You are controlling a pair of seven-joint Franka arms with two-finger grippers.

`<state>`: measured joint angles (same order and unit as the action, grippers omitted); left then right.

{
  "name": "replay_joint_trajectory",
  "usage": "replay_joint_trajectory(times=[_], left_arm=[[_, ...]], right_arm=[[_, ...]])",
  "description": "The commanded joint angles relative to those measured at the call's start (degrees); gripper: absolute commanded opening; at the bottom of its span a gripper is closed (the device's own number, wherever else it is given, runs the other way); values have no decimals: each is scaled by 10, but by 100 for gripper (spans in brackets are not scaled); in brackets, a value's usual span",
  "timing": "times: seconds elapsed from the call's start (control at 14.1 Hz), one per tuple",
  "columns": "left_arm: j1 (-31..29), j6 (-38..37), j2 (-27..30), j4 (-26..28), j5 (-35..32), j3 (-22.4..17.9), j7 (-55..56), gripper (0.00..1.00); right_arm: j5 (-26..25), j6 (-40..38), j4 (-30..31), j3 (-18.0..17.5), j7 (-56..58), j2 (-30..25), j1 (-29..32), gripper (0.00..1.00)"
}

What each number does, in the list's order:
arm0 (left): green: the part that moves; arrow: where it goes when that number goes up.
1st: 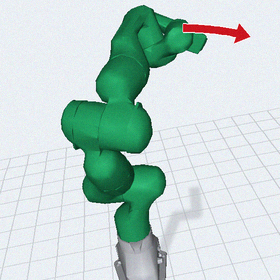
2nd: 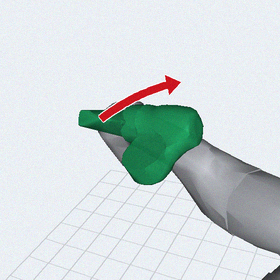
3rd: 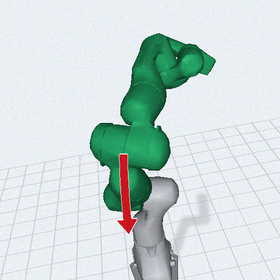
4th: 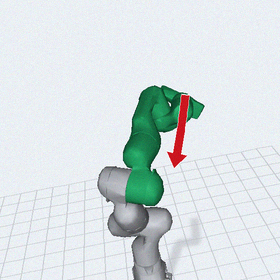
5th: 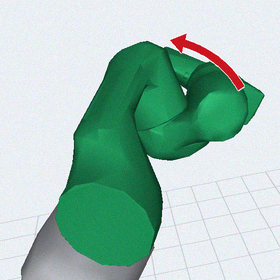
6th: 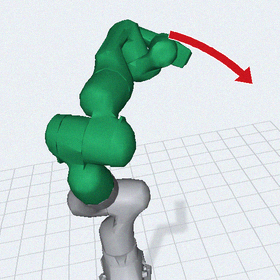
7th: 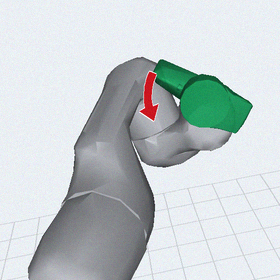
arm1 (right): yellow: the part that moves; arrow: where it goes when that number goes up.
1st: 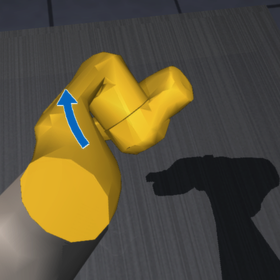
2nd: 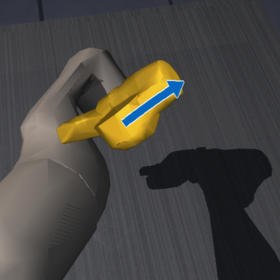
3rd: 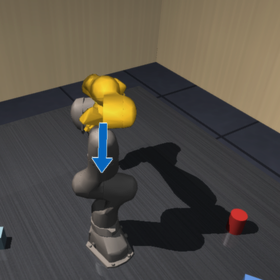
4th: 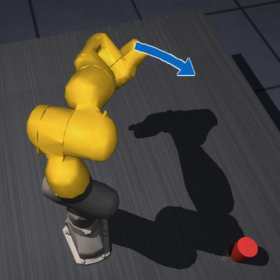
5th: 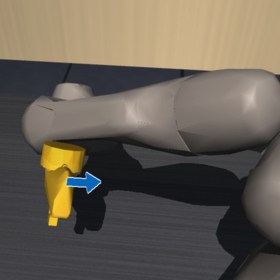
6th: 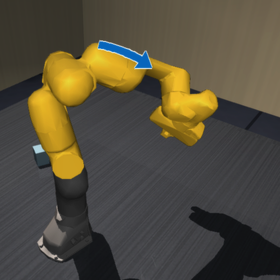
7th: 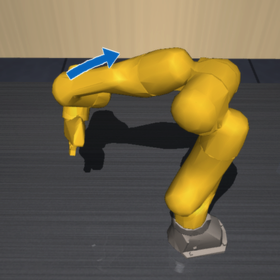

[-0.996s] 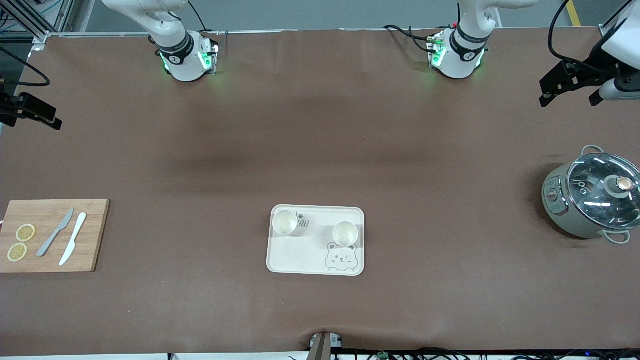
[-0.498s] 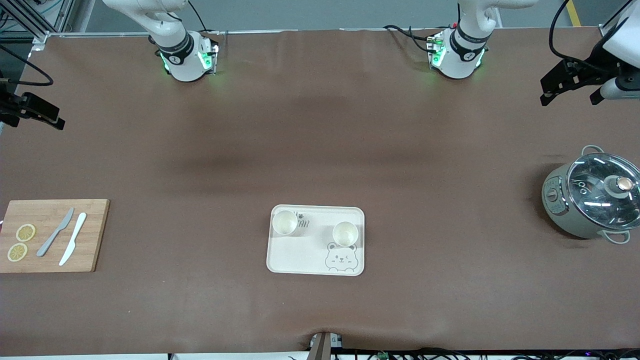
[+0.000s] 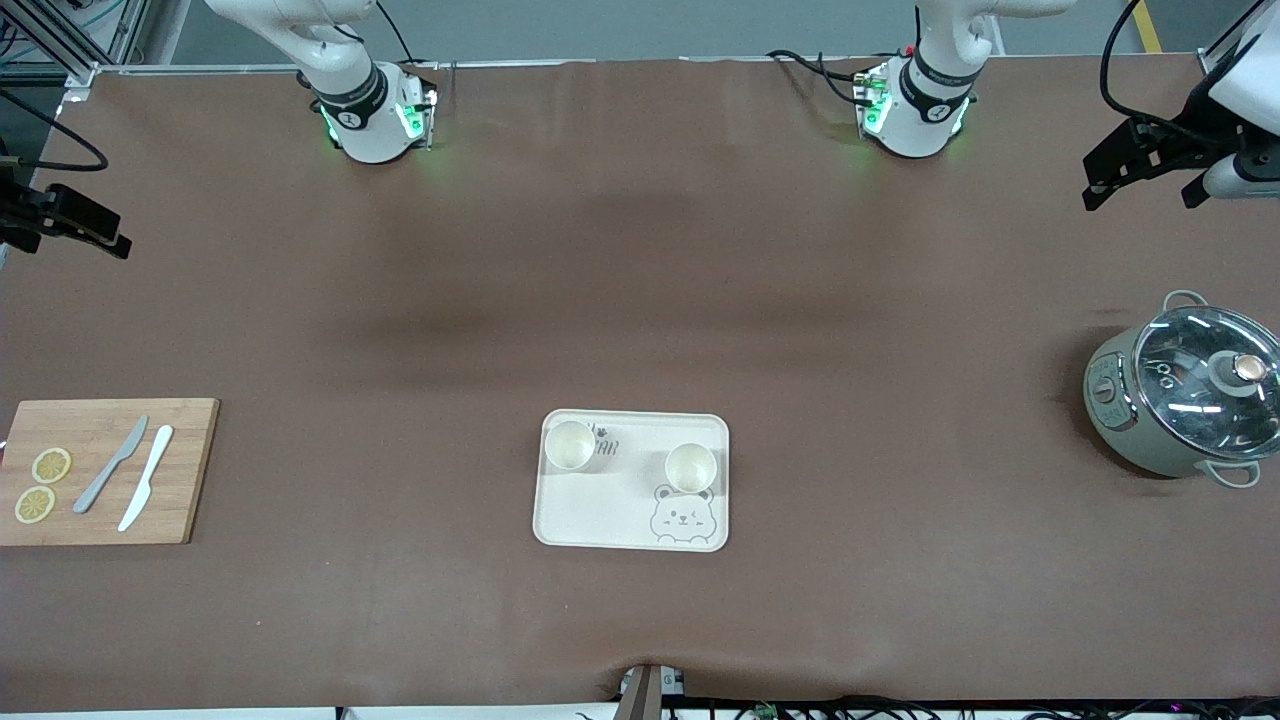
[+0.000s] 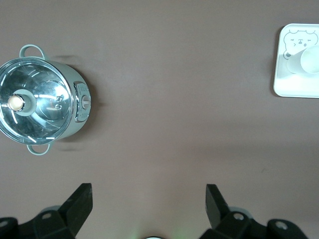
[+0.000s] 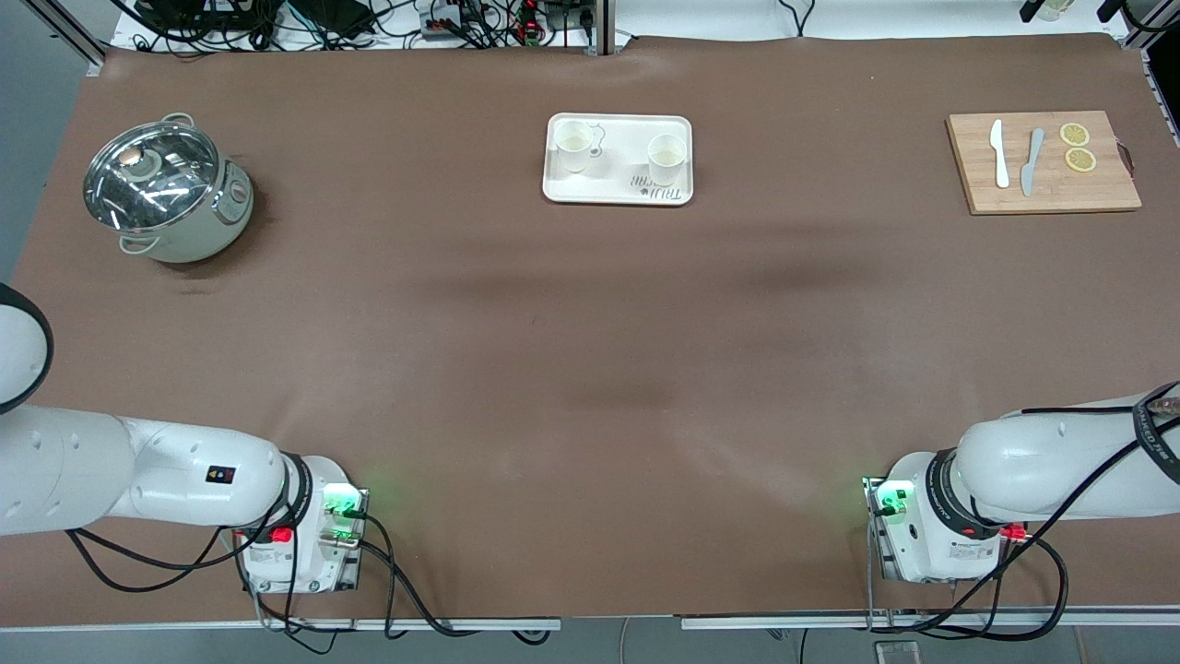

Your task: Place white IKEA cup upright on tray with both arms

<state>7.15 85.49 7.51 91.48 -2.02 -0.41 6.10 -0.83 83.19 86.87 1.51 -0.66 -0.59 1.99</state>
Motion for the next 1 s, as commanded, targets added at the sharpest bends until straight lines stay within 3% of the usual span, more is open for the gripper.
replay_joint_trajectory(times=[0.0, 0.93], left_arm=[[-3, -11, 9, -2, 10, -2, -8, 100], [-4, -16, 9, -2, 10, -2, -8, 100]], right_arm=[[10, -8, -11, -10, -4, 3, 13, 100], [11, -8, -11, -10, 3, 3, 7, 100]])
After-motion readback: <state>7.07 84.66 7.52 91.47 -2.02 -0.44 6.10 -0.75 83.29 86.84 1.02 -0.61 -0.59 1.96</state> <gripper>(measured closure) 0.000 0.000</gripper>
